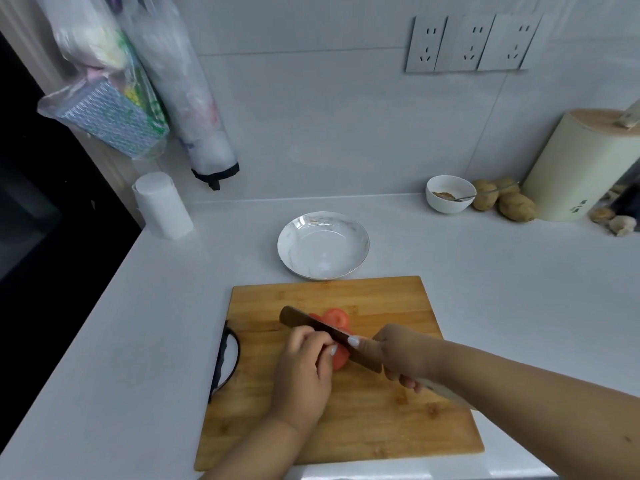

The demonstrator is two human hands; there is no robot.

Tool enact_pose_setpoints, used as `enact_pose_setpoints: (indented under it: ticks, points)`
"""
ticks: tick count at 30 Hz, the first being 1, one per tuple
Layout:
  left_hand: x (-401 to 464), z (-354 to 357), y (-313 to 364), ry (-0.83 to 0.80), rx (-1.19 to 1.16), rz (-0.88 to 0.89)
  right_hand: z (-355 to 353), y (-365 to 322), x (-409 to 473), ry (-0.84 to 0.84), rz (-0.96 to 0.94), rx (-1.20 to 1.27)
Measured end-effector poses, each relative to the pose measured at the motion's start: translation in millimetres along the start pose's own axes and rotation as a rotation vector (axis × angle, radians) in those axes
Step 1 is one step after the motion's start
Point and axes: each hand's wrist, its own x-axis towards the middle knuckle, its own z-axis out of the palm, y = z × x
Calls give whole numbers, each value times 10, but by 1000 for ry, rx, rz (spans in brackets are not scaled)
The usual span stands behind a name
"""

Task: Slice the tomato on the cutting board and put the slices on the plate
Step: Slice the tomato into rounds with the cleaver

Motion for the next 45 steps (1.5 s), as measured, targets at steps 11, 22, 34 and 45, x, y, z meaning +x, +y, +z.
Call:
enact_pose_setpoints:
  ticks: [11, 22, 34, 45]
  points:
    - [75, -55, -15, -29, -68, -60, -157, 22, -336, 53, -33, 115]
    - [80, -73, 23, -65, -47, -95, -267, 76, -530, 48, -53, 125]
    - [75, -83, -24, -54, -54, -79, -186, -109, -412, 73, -53, 96]
    - [81, -69, 22, -48, -81, -95, -132, -121, -241, 48, -22, 26]
